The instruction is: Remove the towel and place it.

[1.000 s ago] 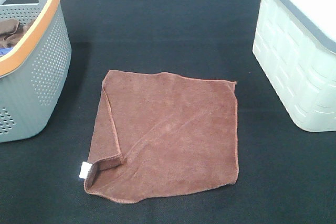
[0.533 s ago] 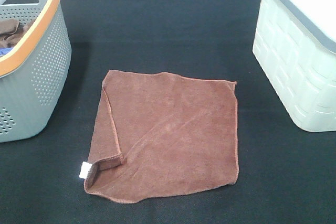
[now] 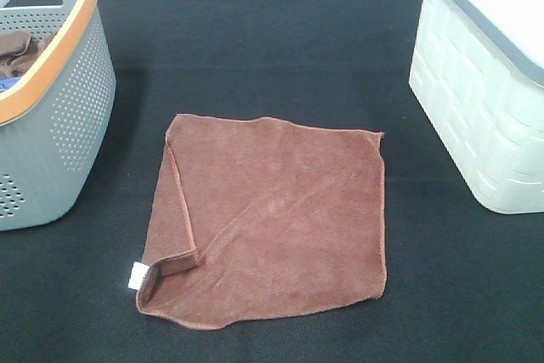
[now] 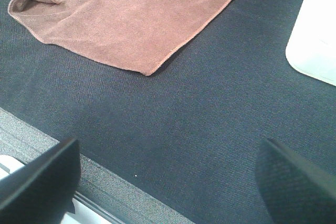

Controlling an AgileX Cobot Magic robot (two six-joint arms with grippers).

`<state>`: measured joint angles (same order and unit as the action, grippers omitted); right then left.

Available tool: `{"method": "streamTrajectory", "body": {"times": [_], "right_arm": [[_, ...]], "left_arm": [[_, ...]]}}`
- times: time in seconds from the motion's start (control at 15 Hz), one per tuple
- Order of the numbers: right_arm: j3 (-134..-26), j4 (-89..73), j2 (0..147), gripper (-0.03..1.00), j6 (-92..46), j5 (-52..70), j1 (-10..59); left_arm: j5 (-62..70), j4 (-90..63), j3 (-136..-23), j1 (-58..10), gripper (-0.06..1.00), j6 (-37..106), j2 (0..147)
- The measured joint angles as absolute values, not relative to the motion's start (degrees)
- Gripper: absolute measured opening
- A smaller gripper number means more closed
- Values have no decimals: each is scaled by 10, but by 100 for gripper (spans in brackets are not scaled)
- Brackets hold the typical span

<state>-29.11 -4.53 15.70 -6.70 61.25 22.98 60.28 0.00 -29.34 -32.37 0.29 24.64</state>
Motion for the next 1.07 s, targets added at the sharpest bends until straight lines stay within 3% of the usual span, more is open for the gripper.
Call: {"method": "streamTrajectory", "body": {"times": [0.13,0.33,0.4,0.47,0.53,0.67,1.07], "right_arm": [[-291,-48,151,85,-67,612,194],[-291,-48,119,85,-67,612,74],[-291,-48,119,85,-67,612,74],[-291,-48,84,85,-67,612,28],[-291,-48,54,85,-67,612,10],[-291,-52,0,85,-67,612,3],[-291,-53,27,85,-67,612,3]], "left_arm": [[603,-6,-293,-255,78,3,246],[602,-5,-293,-80,78,5,237],[602,-5,-293,-80,78,5,237],[600,0,-292,2,78,5,202],[599,0,-292,37,78,5,166],[599,3,-292,55,78,5,81],[598,4,-292,26,78,5,-3]]}}
